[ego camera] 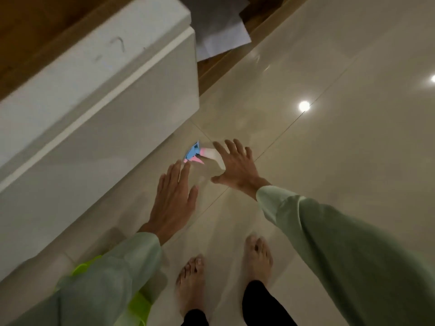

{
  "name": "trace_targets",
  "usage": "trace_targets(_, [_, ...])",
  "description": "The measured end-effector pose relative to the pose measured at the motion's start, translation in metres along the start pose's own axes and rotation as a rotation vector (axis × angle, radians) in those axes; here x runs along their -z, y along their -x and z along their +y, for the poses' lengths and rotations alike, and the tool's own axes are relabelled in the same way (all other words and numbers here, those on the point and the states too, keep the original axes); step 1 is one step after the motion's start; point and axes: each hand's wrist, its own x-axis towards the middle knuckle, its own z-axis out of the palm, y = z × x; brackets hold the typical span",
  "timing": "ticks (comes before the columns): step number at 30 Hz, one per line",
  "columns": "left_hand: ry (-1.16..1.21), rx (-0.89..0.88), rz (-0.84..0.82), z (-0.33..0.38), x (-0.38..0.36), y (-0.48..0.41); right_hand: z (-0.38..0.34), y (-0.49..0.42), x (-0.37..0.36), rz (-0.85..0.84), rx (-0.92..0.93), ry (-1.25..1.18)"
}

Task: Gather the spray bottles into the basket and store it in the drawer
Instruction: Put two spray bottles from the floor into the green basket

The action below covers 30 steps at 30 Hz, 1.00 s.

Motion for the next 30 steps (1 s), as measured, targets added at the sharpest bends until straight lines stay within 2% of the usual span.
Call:
trace_targets(3, [0.017, 0.028, 0.024, -0.014, -0.026, -0.035, 0.020, -0.046, -0.025, -0.084, 0.006, 0.114])
trace_targets(6, [0.039, 0.045, 0.041, -0.024, -0.047, -0.055, 0.035, -0.071, -0.044, -0.080, -0.013, 0.180])
trace_targets(10, [0.046, 0.084, 0.028, -0.026, -0.049, -0.055, 0.037, -0.070, -0.044, -0.045, -0.080, 0.081])
trace_targets(15, [0.076, 0.115, 0.000, -0.011, -0.010, -0.012, 0.019, -0.005, -0.028, -0.007, -0.261, -0.204])
trace_targets(21, [0.107, 0.121, 0.026, 0.009, 0.061, 0.055, -0.037, 0.094, 0.013, 0.051, -0.354, -0.408])
trace_targets(30, [0.120, 0.075, 0.103, -0.005, 0.139, 0.167, -0.152, 0.204, 0.049, 0.236, -0.277, -0.618])
